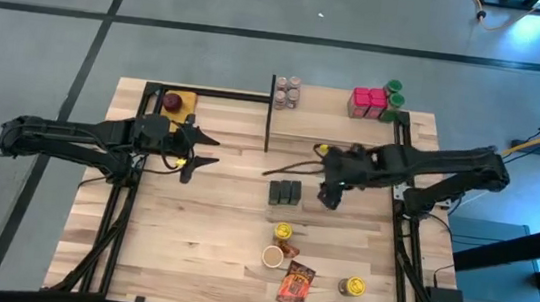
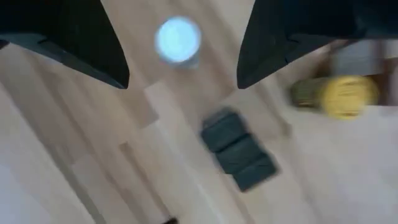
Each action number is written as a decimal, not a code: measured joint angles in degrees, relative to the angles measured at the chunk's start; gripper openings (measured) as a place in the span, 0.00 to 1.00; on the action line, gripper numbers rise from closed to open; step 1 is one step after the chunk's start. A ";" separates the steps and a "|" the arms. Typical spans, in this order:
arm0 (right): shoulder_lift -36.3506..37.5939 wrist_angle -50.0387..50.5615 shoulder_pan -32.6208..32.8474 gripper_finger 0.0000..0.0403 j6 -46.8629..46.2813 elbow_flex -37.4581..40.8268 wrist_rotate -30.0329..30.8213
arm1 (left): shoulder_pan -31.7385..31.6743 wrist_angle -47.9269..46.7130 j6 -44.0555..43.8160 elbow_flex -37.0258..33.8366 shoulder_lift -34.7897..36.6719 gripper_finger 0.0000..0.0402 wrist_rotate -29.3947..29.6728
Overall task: Shelf spices
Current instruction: Put the top orange seasoning bag on the shelf
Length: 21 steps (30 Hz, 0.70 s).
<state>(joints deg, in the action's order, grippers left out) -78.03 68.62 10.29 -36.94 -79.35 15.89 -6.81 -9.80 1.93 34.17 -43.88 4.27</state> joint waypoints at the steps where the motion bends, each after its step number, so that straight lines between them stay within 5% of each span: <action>1: 0.07 0.71 1.18 0.76 -1.68 -1.36 -0.47 | 0.02 -0.02 -0.10 0.00 0.00 0.55 0.00; 13: -4.51 -23.65 17.69 0.76 -3.79 2.65 -1.55 | -0.04 -0.43 -1.20 0.00 -0.04 0.55 0.02; 21: -14.71 -24.51 20.61 0.71 -4.87 2.95 -2.53 | -0.04 -0.12 -1.11 0.00 -0.04 0.55 0.02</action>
<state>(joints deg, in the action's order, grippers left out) -92.74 44.10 30.89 -41.81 -76.39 13.36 -6.85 -9.93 0.82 34.17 -43.92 4.29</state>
